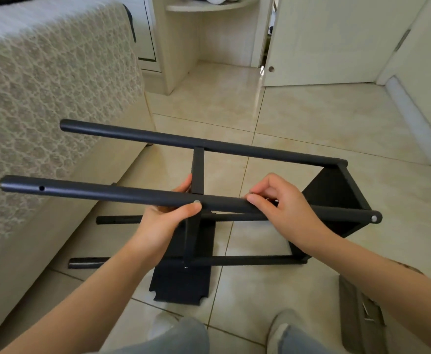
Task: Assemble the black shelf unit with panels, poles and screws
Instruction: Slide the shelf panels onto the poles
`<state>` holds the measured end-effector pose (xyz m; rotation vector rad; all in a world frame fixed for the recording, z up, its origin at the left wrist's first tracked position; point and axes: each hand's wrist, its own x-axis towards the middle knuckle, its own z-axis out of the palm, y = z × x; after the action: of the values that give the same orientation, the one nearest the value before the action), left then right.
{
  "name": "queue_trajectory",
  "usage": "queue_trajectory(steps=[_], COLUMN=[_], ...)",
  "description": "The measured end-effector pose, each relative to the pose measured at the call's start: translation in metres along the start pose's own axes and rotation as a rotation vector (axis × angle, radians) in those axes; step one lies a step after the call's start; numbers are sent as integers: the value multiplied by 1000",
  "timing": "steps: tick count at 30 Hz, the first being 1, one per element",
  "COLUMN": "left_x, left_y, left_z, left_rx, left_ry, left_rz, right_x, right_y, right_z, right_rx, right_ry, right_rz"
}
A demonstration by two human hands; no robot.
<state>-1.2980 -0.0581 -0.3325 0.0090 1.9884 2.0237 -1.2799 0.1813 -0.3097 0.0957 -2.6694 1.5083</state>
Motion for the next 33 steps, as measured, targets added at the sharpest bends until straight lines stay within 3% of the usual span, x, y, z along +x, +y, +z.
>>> queue_trajectory(steps=[22, 29, 33], left_x=[-32, -46, -47], left_y=[-34, -30, -19], left_z=[-20, -9, -10], left_rx=[-96, 52, 241], left_ry=[60, 243, 260], left_rz=[-68, -141, -173], right_x=[-15, -17, -18], right_y=[-7, -3, -2], right_z=[33, 35, 35], right_rx=[-144, -198, -210], right_ry=[-29, -20, -17], right_rz=[48, 42, 28])
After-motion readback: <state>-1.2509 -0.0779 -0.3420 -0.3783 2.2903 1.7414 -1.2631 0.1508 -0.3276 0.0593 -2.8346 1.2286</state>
